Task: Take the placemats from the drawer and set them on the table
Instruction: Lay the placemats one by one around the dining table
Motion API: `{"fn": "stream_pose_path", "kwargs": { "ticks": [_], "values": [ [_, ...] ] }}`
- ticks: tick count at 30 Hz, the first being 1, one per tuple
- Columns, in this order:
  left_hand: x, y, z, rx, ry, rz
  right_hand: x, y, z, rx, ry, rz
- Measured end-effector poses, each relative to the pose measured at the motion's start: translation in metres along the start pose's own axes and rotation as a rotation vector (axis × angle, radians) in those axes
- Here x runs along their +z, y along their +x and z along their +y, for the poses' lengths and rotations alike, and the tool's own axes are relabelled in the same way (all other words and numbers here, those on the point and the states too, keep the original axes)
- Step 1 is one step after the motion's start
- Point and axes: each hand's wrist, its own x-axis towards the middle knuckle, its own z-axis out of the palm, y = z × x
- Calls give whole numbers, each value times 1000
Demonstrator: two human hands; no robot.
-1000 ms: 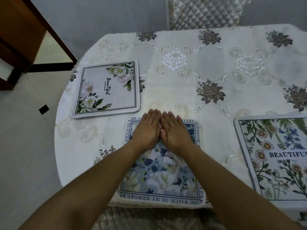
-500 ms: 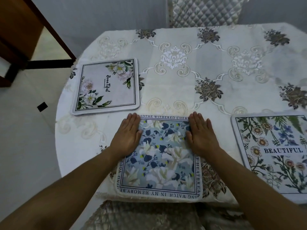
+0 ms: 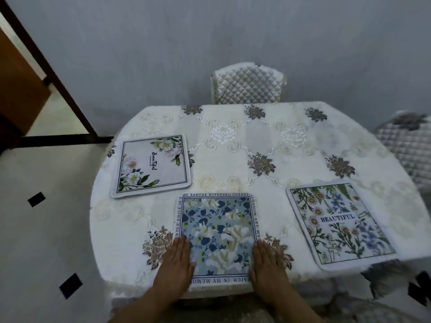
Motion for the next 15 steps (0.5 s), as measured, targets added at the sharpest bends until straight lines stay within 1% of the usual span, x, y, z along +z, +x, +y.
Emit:
{"fn": "stream_pose_path", "kwargs": {
  "ticks": [2,4,7,10,15],
  "values": [
    [-17,0,7,28,89,-49,-21,-10,-12,38,-26,-27],
    [-36,-3,13,66,142,-52,-37,-22,-25,52,-6,22],
    [-70,-24,15,79,108,9,-58,-46,-47,14,57,95],
    [-100,-48,9,54,140,60,-72,-64,-66,-44,96,130],
    [-141,-96,-4,-14,131,178,-95,-81,-91,-187,63,212]
  ]
}}
